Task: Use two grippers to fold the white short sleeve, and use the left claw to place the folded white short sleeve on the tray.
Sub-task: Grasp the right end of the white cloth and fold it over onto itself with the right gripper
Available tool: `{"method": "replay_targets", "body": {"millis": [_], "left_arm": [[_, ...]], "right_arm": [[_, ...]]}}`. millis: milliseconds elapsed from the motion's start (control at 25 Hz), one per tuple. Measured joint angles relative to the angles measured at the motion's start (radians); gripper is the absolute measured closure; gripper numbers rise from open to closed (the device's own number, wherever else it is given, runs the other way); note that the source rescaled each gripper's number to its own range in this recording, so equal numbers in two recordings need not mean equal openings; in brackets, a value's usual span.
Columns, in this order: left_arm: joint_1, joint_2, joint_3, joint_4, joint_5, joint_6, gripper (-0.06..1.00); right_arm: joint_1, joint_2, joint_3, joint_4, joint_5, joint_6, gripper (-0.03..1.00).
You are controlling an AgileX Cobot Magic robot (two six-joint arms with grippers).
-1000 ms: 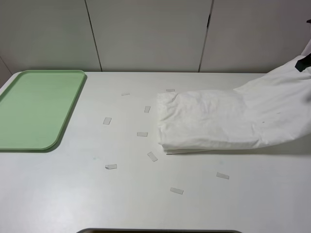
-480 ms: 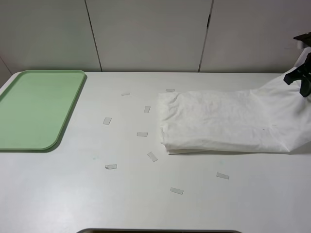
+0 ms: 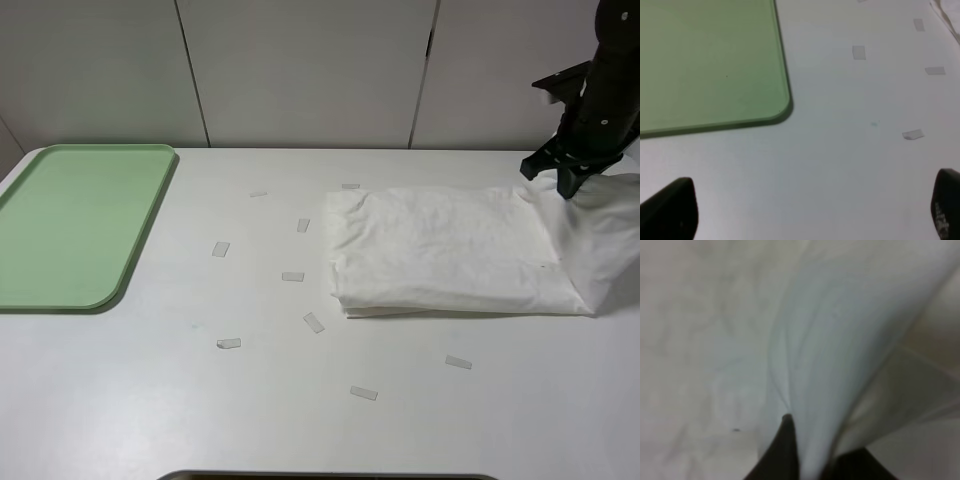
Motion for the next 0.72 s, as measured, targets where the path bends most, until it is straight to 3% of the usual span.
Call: {"method": "replay_targets", "body": {"millis": [720], "left_arm": [[0.0, 0.0, 0.0, 0.0, 0.0, 0.0, 0.02]], "right_arm": [[0.202, 0.006, 0.103, 0.01, -0.042, 0.166, 0.92]]}}
